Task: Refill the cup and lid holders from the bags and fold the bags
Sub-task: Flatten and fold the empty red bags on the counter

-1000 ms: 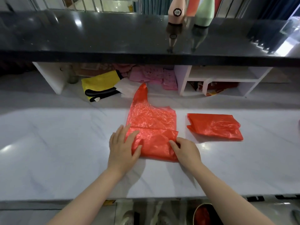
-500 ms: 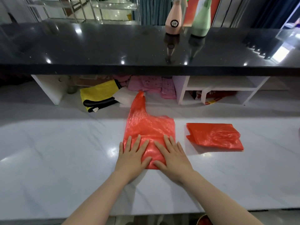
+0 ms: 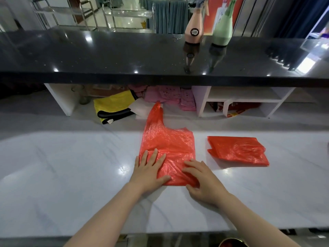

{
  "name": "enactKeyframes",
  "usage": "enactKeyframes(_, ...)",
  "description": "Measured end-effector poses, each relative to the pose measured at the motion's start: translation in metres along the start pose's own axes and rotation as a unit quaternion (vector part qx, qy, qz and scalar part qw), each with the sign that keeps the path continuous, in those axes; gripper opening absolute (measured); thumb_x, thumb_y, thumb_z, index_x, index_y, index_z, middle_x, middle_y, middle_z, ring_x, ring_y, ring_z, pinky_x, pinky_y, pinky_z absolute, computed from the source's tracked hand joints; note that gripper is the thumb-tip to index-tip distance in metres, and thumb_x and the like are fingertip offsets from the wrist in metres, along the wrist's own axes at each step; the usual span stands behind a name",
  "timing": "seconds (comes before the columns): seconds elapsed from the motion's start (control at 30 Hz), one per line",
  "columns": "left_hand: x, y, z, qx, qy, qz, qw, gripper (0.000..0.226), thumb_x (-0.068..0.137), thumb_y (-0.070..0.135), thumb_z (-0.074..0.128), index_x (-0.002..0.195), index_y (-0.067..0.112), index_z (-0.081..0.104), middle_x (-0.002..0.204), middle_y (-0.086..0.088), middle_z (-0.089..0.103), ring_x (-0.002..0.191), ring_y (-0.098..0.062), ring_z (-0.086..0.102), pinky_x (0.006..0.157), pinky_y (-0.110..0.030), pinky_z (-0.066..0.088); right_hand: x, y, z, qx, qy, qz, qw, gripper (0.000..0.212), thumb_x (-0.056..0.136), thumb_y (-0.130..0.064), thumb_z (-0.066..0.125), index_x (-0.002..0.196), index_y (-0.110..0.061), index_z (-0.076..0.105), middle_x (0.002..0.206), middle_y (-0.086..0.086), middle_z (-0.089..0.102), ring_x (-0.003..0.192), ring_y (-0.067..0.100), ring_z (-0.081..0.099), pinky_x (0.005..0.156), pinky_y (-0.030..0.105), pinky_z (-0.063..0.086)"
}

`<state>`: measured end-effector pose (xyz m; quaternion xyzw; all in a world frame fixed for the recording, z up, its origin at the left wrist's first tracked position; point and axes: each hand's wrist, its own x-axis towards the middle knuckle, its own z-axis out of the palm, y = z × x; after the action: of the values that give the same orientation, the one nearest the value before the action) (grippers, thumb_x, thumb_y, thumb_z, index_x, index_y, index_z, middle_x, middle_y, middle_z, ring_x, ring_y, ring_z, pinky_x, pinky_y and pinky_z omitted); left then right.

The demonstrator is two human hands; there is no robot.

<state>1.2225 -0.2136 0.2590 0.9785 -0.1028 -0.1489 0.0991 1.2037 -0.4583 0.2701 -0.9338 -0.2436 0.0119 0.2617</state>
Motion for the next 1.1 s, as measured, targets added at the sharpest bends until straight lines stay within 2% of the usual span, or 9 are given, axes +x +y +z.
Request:
enactKeyframes(0.1, -0.002, -0.004, -0.003, 0.006, -0.009, 0.013, 1.000, 0.097, 0.070, 0.088, 0.025, 0.149, 0.043, -0.011, 0.159, 0.005, -0.020, 0.145, -0.027, -0.021, 0.115, -0.048, -0.013, 0.001, -0.002, -0.003, -0.050, -0.065, -0.006, 0.997, 0.054, 0.085, -0.036, 0.055, 0.138, -0.029, 0.049, 0.152, -0.011, 0.034, 0.146, 0.012, 0.018, 0.120, 0.034, 0.002)
enactKeyframes(0.23, -0.005, -0.013, -0.021, -0.083, -0.049, 0.047, 0.994, 0.103, 0.071, 0.080, 0.051, 0.150, 0.043, -0.004, 0.160, 0.006, -0.014, 0.146, -0.021, -0.018, 0.116, -0.048, -0.010, 0.006, -0.007, -0.005, -0.109, -0.063, 0.013, 0.992, 0.043, 0.093, -0.029, 0.046, 0.135, -0.023, 0.053, 0.147, -0.003, 0.045, 0.140, 0.018, 0.035, 0.114, 0.031, 0.024)
enactKeyframes(0.33, -0.016, -0.028, -0.036, -0.206, -0.051, 0.092, 0.973, 0.098, 0.070, 0.062, 0.071, 0.149, 0.046, 0.014, 0.159, 0.014, 0.009, 0.146, -0.007, 0.002, 0.118, -0.038, 0.001, 0.014, -0.014, -0.017, -0.036, 0.004, 0.107, 0.994, 0.020, 0.091, -0.022, 0.051, 0.104, -0.022, 0.066, 0.100, 0.002, 0.071, 0.094, 0.025, 0.064, 0.076, 0.032, 0.046)
enactKeyframes(0.5, -0.037, -0.047, -0.046, -0.368, -0.074, 0.072, 0.924, 0.050, 0.063, 0.037, 0.077, 0.110, 0.046, 0.061, 0.108, 0.028, 0.066, 0.098, 0.008, 0.061, 0.083, -0.010, 0.045, 0.031, -0.015, -0.033, 0.108, 0.112, 0.198, 0.968, 0.033, 0.088, -0.015, 0.055, 0.058, -0.028, 0.048, 0.054, -0.008, 0.052, 0.055, 0.007, 0.047, 0.055, 0.024, 0.031)
enactKeyframes(0.6, -0.033, -0.045, -0.041, -0.372, 0.028, 0.005, 0.928, 0.013, 0.083, 0.024, 0.071, 0.085, 0.037, 0.069, 0.082, 0.017, 0.073, 0.080, -0.001, 0.066, 0.070, -0.014, 0.047, 0.031, -0.019, -0.033, 0.187, 0.123, 0.204, 0.953, 0.022, 0.088, -0.027, 0.065, 0.067, -0.032, 0.056, 0.061, -0.015, 0.056, 0.060, -0.001, 0.051, 0.058, 0.015, 0.035)
enactKeyframes(0.7, -0.024, -0.036, -0.035, -0.332, 0.136, -0.091, 0.929, 0.017, 0.089, 0.026, 0.064, 0.073, 0.022, 0.065, 0.076, 0.006, 0.069, 0.076, -0.015, 0.064, 0.066, -0.024, 0.045, 0.022, -0.018, -0.027, 0.262, 0.109, 0.212, 0.935, 0.015, 0.085, -0.024, 0.071, 0.087, -0.031, 0.058, 0.078, -0.016, 0.066, 0.071, -0.003, 0.062, 0.063, 0.013, 0.043)
enactKeyframes(0.87, -0.016, -0.021, -0.028, -0.298, 0.169, -0.125, 0.931, 0.015, 0.088, 0.032, 0.063, 0.085, 0.018, 0.067, 0.077, 0.002, 0.067, 0.077, -0.021, 0.062, 0.063, -0.032, 0.043, 0.015, -0.015, -0.010, 0.276, 0.146, 0.250, 0.916, 0.027, 0.082, -0.018, 0.074, 0.101, -0.031, 0.059, 0.083, -0.021, 0.070, 0.081, -0.002, 0.065, 0.062, 0.005, 0.043)
enactKeyframes(0.97, -0.013, -0.016, -0.026, -0.291, 0.196, -0.139, 0.926, 0.013, 0.088, 0.034, 0.063, 0.088, 0.021, 0.065, 0.081, 0.005, 0.067, 0.078, -0.019, 0.061, 0.062, -0.030, 0.039, 0.014, -0.014, -0.006, 0.211, 0.137, 0.249, 0.935, 0.070, 0.079, -0.024, 0.075, 0.134, -0.044, 0.035, 0.100, -0.011, 0.065, 0.091, 0.005, 0.061, 0.075, 0.016, 0.047)
enactKeyframes(1.1, -0.010, -0.011, -0.022, -0.259, 0.215, -0.145, 0.930, 0.022, 0.089, 0.039, 0.061, 0.093, 0.018, 0.064, 0.084, 0.004, 0.069, 0.081, -0.021, 0.062, 0.071, -0.034, 0.046, 0.006, -0.010, -0.004, 0.183, 0.165, 0.221, 0.944, 0.072, 0.077, -0.030, 0.075, 0.128, -0.057, 0.032, 0.091, -0.013, 0.064, 0.080, 0.006, 0.062, 0.072, 0.023, 0.050)
